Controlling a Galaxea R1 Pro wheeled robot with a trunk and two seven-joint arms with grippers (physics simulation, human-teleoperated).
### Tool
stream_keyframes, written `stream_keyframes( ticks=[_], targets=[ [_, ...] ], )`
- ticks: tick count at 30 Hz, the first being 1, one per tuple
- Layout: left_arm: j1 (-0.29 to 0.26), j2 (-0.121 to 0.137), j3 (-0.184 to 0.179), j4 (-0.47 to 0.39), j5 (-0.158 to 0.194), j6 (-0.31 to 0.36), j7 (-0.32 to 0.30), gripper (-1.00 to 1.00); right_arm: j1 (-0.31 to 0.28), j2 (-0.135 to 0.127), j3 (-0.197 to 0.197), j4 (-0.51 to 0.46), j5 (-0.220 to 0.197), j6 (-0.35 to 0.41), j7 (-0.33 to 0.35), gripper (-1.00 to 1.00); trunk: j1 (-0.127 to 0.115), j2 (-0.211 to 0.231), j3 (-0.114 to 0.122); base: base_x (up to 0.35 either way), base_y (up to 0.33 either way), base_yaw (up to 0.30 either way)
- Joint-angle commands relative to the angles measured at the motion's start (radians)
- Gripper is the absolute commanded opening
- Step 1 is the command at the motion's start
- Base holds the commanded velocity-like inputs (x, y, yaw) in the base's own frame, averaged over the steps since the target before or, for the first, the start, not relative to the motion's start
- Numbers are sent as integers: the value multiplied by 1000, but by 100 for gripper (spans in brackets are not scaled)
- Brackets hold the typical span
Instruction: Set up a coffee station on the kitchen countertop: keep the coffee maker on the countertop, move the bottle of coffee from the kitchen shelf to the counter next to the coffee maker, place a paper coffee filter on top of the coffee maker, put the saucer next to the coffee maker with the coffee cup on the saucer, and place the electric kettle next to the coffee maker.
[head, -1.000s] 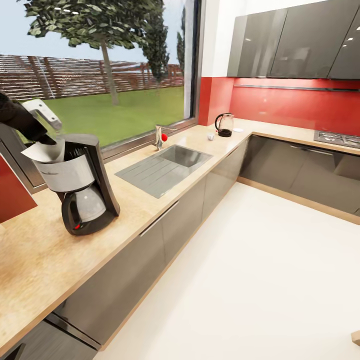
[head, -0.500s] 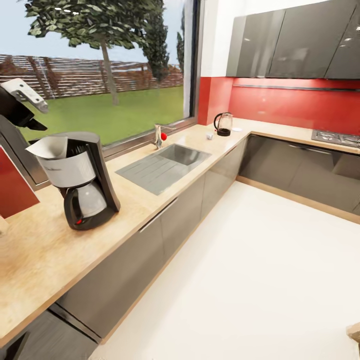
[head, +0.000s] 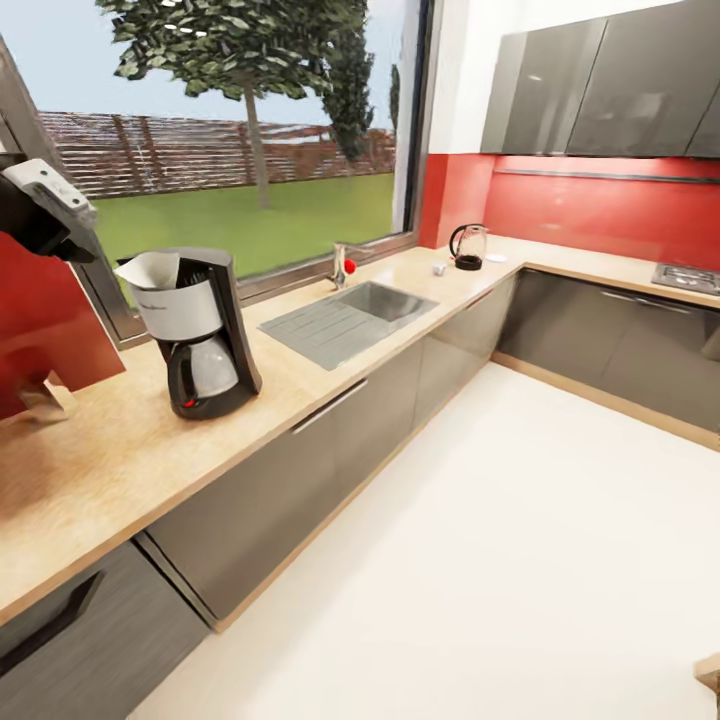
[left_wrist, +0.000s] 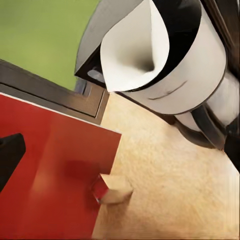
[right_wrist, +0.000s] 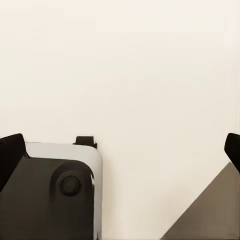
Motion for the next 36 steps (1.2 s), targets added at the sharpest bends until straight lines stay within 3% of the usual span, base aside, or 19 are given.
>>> stream_keyframes(
  ticks=[1,5,8,13,14,15,16,19,21,23,24,25,26,27,29,32,36],
  targets=[
    [-1,1,-1,3,7,11,-8,100,-1,0,-1,1,1,-3,-1,100,0,-2,-2,-286,-85,40],
    [28,8,3,10,76,12,-6,100,-1,0,-1,1,1,-3,-1,100,0,-2,-2,-192,-37,18],
    [89,12,30,10,133,11,-1,100,-1,0,-1,1,1,-3,-1,100,0,-2,-2,-60,-11,5],
    [266,12,232,0,198,-3,5,100,-1,0,-1,1,1,-3,-1,100,0,-2,-2,-13,-2,1],
    [317,13,307,-1,231,-38,5,100,-1,0,-1,1,1,-3,-1,100,0,-2,-2,-2,0,0],
    [340,13,347,-1,246,-66,5,100,-1,0,-1,1,1,-3,-1,100,0,-2,-2,-1,0,0],
    [371,13,428,-2,267,-124,4,100,-1,0,-1,1,1,-3,-1,100,0,-2,-2,0,0,0],
    [403,12,571,7,281,-199,-5,100,-1,0,0,2,2,-3,-1,100,0,-2,-2,0,0,0],
    [436,12,614,8,286,-220,-7,100,-1,0,0,3,2,-3,-1,100,0,-2,-2,0,0,0],
    [505,8,663,2,313,-260,-9,100,-1,0,1,3,2,-3,-1,100,0,-2,-2,0,0,0],
    [580,5,693,-1,369,-305,-9,100,-1,0,1,3,2,-3,-1,100,0,-2,-2,0,0,0],
    [599,5,697,-2,388,-315,-9,100,-1,0,0,3,2,-3,-1,100,0,-2,-2,0,0,0],
    [654,4,706,-4,449,-338,-8,100,-1,0,1,4,2,-3,-1,100,0,-2,-2,0,0,0],
    [671,4,708,-5,471,-344,-8,100,-1,0,1,4,2,-3,-1,100,0,-2,-2,0,0,0],
    [736,4,712,-14,558,-358,-8,100,-1,0,1,4,2,-3,-1,100,0,-2,-2,0,0,0],
    [818,4,712,-42,659,-366,-18,100,-1,0,0,6,2,-3,-1,100,0,-2,-2,0,0,0],
    [893,4,710,-75,736,-372,-91,100,-1,1,1,8,3,-3,-1,100,0,-2,-2,0,0,0]
  ],
)
